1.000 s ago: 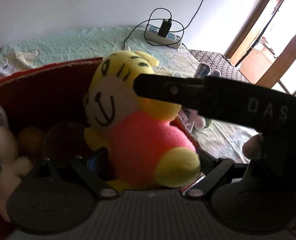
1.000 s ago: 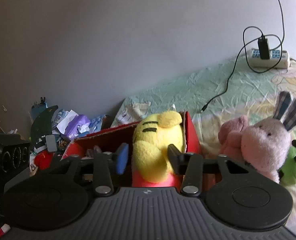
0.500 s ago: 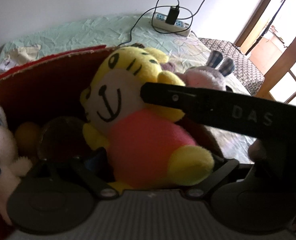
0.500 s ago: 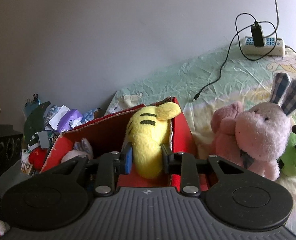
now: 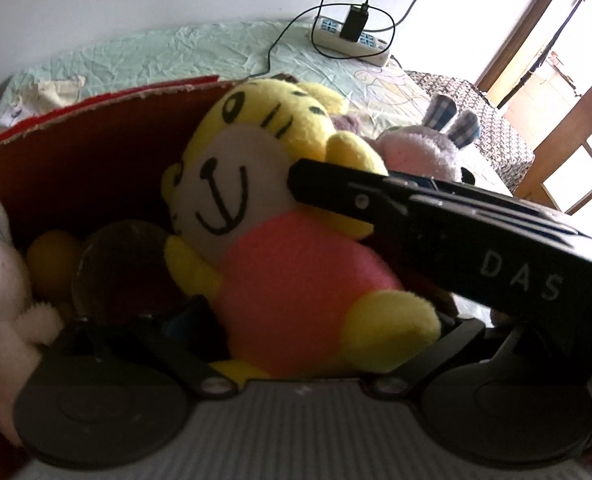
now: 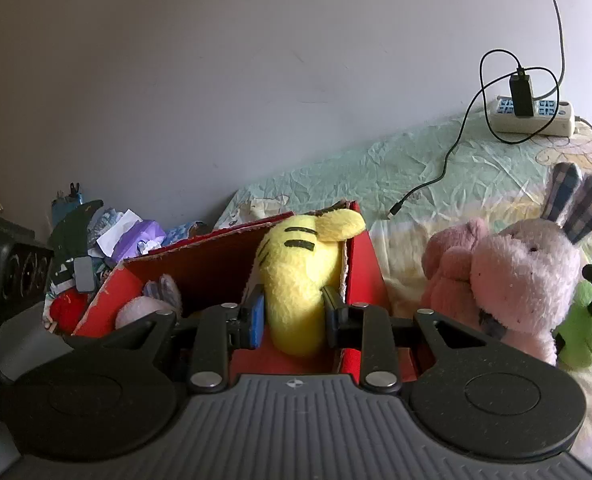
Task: Organize objects
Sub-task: 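Open the right tool to release the tiger inside the red box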
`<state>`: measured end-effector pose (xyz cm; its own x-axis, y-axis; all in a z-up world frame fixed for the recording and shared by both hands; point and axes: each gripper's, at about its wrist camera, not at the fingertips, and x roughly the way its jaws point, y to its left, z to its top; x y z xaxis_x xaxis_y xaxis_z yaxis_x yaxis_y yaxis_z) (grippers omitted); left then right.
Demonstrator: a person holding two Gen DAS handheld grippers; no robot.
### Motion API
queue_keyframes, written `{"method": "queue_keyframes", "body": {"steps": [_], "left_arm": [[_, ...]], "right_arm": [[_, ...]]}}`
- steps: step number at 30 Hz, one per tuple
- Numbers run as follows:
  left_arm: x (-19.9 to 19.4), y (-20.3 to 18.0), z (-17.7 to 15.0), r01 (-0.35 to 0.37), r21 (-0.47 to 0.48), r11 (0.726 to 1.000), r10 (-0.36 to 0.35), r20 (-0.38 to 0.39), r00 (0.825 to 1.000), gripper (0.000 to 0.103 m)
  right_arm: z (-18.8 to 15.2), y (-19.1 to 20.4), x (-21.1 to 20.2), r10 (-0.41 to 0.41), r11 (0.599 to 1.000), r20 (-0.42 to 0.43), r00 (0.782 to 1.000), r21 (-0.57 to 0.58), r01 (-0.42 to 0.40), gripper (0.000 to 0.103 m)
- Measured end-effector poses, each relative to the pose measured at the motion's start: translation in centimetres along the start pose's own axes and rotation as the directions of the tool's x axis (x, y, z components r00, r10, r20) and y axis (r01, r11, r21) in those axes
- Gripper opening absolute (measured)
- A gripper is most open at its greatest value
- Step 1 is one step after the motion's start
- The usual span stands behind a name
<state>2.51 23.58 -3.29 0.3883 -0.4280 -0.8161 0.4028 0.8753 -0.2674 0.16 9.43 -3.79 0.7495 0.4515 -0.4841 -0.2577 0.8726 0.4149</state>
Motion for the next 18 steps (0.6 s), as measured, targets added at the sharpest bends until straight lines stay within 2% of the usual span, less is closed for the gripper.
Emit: {"method": "queue_keyframes", "body": {"steps": [18], "left_arm": [[-0.04, -0.53, 0.07, -0.042, 0.011, 0.999, 0.042, 0.002, 0.999, 0.103]], "right_arm": [[-0.19, -0.2, -0.09, 0.016, 1.0, 0.011, 1.0, 0.004, -0.016, 0.03]]}}
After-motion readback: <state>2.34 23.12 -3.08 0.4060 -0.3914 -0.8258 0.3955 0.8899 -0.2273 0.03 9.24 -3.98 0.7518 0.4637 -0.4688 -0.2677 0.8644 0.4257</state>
